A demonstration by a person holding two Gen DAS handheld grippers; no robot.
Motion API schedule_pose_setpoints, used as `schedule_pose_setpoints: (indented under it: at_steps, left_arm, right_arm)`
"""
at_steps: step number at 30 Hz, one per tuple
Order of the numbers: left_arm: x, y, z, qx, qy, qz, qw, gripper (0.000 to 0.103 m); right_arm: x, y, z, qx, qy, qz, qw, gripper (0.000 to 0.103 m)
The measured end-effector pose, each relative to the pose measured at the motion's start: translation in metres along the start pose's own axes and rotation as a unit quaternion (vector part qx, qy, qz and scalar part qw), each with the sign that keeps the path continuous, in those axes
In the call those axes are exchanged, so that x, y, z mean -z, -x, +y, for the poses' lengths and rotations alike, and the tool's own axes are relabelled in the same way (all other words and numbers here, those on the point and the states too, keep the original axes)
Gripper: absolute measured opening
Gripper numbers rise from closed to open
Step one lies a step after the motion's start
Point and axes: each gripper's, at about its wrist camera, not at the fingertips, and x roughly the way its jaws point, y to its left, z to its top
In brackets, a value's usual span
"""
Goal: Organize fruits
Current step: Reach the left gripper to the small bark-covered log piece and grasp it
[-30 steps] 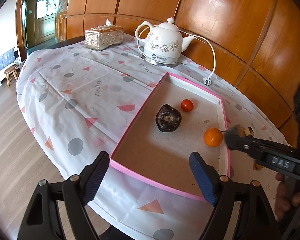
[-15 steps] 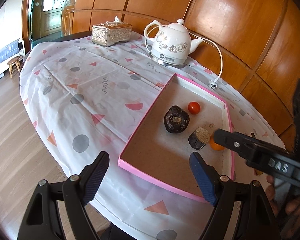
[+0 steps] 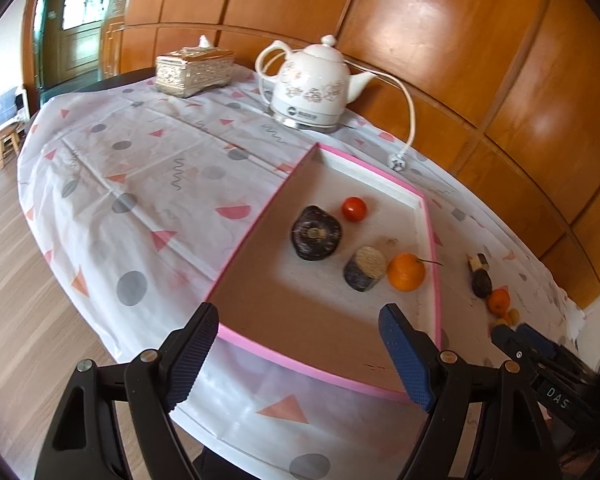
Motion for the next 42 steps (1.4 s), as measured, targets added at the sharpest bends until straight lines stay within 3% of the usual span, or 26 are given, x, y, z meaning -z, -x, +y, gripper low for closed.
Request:
schedule_pose_setpoints:
  at_steps: [8, 18, 24, 34, 39, 42]
  left_arm:
    - [0.003, -0.001, -0.012, 0.007, -0.019, 0.007, 0.9998, 0.083]
    - [0.000, 0.000, -0.042, 0.044, -0.074, 0.011, 0.9962, 0.083]
    - [-0.009, -0.007, -0.072, 0.084, -0.119, 0.035, 0.9887, 0.082]
    - [-0.015, -0.024, -0.126, 0.146, -0.194, 0.086, 0.9662, 0.081]
    - [-0.020, -0.035, -0.153, 0.159, -0.216, 0.101, 0.9582, 0.074]
    - [-0.025, -0.046, -0.170, 0.164, -0.220, 0.113, 0.9551, 0.062]
  right_arm:
    - [0.034, 0.019, -0.069, 0.104, -0.091, -0.017, 0.990, 0.066]
    - [0.068, 0.039, -0.128, 0.180, -0.168, -0.021, 0.969, 0.067]
    - [0.078, 0.046, -0.143, 0.202, -0.186, -0.022, 0.961, 0.067]
    - [0.091, 0.050, -0.161, 0.223, -0.203, -0.016, 0.953, 0.067]
    - [0.092, 0.051, -0.165, 0.220, -0.207, -0.019, 0.953, 0.067]
    - [0.090, 0.050, -0.167, 0.220, -0.203, -0.022, 0.954, 0.067]
